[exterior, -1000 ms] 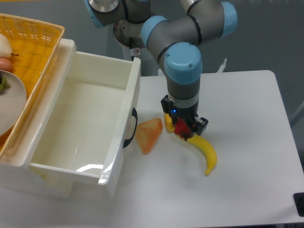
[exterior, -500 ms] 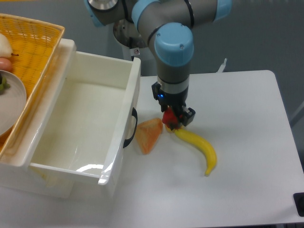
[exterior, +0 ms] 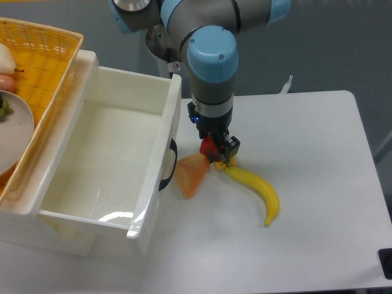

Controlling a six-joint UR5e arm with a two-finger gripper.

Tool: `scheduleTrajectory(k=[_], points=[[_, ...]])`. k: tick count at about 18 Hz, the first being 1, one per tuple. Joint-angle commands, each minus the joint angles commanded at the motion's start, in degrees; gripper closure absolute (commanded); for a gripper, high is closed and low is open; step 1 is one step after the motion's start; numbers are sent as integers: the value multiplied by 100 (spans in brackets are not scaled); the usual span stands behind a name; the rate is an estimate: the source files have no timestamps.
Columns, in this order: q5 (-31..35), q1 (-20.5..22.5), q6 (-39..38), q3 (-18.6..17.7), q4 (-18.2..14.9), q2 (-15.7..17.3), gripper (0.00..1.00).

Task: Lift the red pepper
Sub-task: 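Lift the red pepper up off the table toward the bin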

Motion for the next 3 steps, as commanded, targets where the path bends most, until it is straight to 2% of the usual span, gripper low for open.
scheduleTrajectory(k=[3], points=[[0,35,28,0,-9,26,49]])
